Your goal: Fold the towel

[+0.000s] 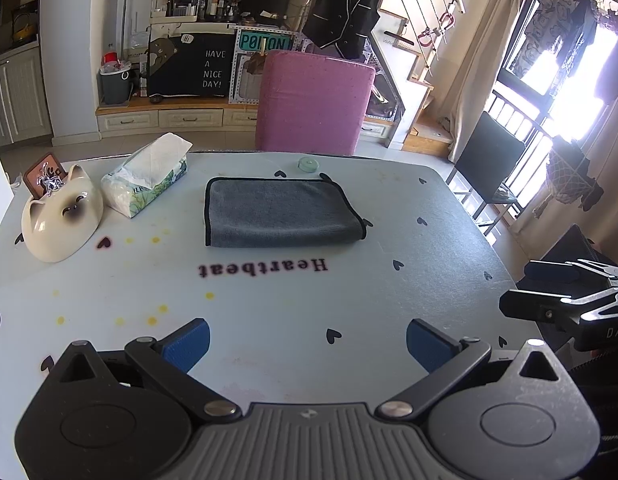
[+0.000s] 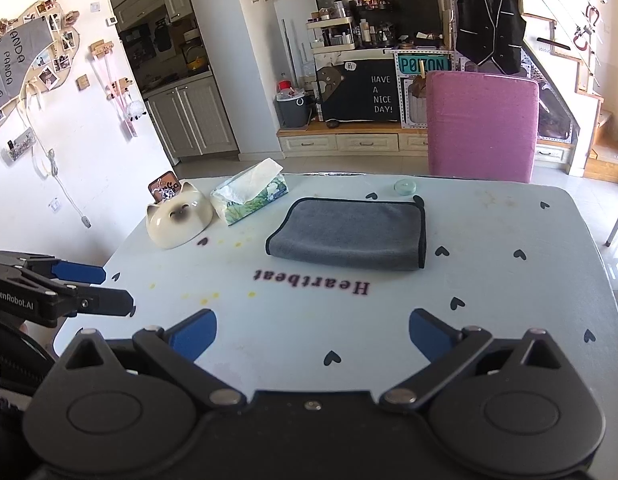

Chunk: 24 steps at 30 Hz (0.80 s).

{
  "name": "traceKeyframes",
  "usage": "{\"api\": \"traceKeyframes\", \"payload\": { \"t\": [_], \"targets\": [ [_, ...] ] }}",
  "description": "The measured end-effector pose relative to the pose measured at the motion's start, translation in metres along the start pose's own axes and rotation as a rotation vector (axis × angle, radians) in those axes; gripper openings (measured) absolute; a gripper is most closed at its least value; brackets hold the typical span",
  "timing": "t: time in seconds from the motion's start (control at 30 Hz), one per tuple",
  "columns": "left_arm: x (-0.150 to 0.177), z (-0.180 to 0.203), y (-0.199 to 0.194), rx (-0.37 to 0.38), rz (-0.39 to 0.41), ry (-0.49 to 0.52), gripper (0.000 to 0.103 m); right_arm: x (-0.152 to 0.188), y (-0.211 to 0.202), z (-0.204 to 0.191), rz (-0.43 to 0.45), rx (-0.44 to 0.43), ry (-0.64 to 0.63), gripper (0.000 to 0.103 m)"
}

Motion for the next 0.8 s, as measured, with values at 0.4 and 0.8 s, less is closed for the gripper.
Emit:
{"api": "traceKeyframes", "payload": {
  "t": [0.4, 0.8],
  "targets": [
    [0.0007, 0.001, -0.0004, 0.001, 0.001, -0.001, 0.103, 0.0001, -0.0005, -0.0003, 0.001, 0.003, 0.0, 0.102],
    [0.0009, 0.0004, -0.0001, 0.002, 0.002, -0.002, 0.103, 0.0003, -0.0008, -0.0002, 0.001, 0.002, 0.0, 0.102]
  ]
}}
Point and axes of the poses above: each gripper's, at about its wrist camera, not at the fingertips, and y roughly the way its jaws point, z to its right, x to its underside, the point moved 7 cm from there along y, roughly the way its jaws point, and after that the axes turned 15 degrees about -y, right-handed, at the moved point
